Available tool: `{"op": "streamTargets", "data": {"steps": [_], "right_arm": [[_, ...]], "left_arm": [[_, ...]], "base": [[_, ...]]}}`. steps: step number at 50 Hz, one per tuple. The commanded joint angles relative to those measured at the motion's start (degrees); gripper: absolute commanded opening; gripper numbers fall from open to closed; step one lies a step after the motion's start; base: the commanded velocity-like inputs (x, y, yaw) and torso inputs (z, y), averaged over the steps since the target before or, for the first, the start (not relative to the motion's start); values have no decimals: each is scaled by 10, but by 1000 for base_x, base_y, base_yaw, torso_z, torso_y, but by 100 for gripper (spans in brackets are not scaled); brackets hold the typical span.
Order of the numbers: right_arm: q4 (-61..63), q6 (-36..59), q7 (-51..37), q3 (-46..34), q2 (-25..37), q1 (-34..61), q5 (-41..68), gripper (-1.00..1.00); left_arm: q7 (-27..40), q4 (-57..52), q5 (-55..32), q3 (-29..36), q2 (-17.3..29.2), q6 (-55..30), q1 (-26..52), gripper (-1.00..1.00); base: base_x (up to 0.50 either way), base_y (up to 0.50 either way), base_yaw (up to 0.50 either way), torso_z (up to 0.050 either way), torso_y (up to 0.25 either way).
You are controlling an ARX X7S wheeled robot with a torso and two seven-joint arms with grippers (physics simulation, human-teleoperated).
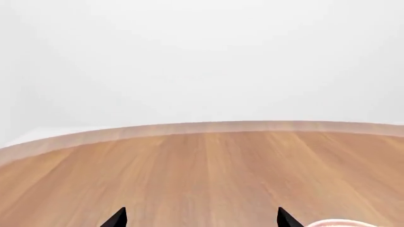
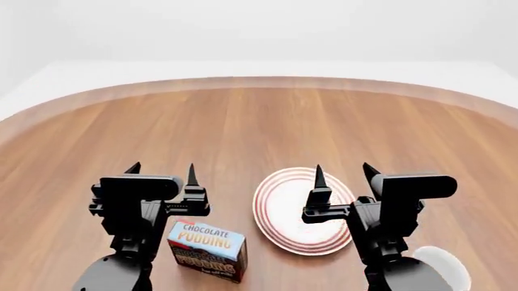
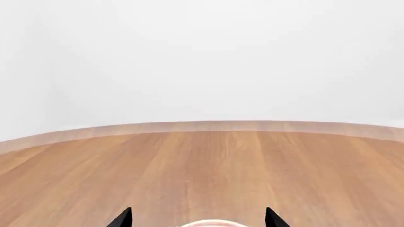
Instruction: Put the chocolate pudding to the right of the plate.
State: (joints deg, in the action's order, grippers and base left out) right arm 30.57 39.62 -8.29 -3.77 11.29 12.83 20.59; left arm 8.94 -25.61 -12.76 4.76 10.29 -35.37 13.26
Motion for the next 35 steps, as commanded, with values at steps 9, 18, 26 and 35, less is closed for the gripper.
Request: {"op": "streamTargets", "data": {"steps": [9, 18, 26, 35], "right_arm": [[-10, -12, -5, -10, 3, 0, -1, 100], [-5, -13, -7, -14, 8, -1, -1, 100], [-10, -16, -8, -18, 11, 1, -1, 100], [-10, -12, -15, -18, 12, 4, 0, 100]], "left_arm": [[5, 1, -8, 2, 5, 2, 1, 100], [8, 2, -11, 3, 7, 4, 1, 100], [9, 4, -16, 1, 9, 7, 0, 100], [11, 4, -21, 1, 11, 7, -1, 100]], "base": [[278, 0, 0, 0, 1], [0, 0, 0, 0, 0], [0, 0, 0, 0, 0], [181, 0, 0, 0, 0]]}}
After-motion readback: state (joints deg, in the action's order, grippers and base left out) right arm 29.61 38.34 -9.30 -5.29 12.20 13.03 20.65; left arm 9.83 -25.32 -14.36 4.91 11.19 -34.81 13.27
